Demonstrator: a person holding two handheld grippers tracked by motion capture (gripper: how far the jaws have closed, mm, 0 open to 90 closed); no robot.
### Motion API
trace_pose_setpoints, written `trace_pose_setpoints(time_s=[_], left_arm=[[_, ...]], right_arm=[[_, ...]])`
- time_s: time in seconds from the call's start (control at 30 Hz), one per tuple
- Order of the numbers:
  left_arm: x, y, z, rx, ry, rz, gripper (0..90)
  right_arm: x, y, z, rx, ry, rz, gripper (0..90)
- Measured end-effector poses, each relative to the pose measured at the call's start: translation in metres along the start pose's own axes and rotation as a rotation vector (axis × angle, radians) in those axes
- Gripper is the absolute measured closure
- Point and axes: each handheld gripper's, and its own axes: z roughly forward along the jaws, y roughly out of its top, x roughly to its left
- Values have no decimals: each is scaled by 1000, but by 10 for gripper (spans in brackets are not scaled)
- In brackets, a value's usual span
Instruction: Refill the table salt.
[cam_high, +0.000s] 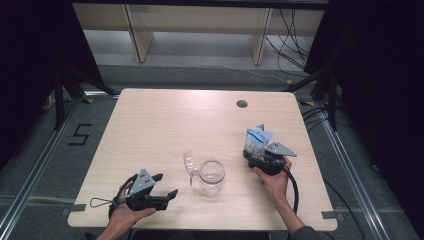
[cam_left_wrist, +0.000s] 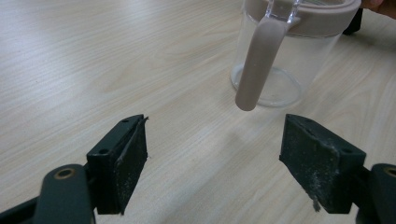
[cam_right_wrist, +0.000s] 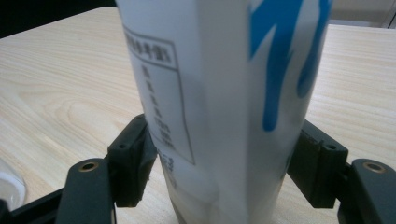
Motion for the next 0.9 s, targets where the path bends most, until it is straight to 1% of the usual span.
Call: trace_pose_setpoints(time_s=[0.03, 0.13, 0.2, 0.23, 0.27, 0.33, 0.43, 0.47, 0.5, 0.53, 0.57, 0.6, 0.77, 0.8, 0.87, 0.9], left_arm=[[0, 0, 0, -1, -1, 0, 226], [0, 0, 0, 1, 0, 0, 226], [0, 0, 0, -1, 0, -1, 225], [0, 0, 0, -1, 0, -1, 226], [0, 0, 0, -1, 0, -1, 226], [0, 0, 0, 0, -1, -1, 226], [-1, 0, 1, -3, -4, -3, 226], [0, 0, 0, 2, -3, 3, 226], [0, 0, 0, 2, -3, 3, 226], [0, 0, 0, 2, -3, 2, 226], [0, 0, 0, 2, -3, 2, 226], [0, 0, 1, -1, -8, 7, 226], [0, 0, 1, 0, -7, 3, 226], [0, 0, 1, -1, -6, 0, 226], [0, 0, 1, -1, -6, 0, 226], [0, 0, 1, 2, -6, 4, 226]], right_arm=[[0, 0, 0, 3, 2, 2, 326], [-1, 0, 0, -5, -6, -23, 326], [0, 0, 0, -3, -9, -16, 343], [-1, 0, 0, -3, -13, -22, 349], [0, 0, -1, 1, -14, -9, 350], [-2, 0, 0, -5, -11, -24, 352], [-2, 0, 0, -10, -18, -32, 350], [-2, 0, 0, -11, -16, -32, 350], [-2, 0, 0, -12, -11, -27, 352], [-2, 0, 0, -15, -12, -33, 353], [0, 1, 0, -8, -10, -18, 354], [-2, 1, 1, -16, -13, -40, 355], [-1, 1, 1, -14, -10, -31, 366], [-2, 1, 2, -27, -14, -50, 364], [-1, 1, 2, -21, -8, -40, 366], [-3, 1, 2, -32, -13, -62, 366]])
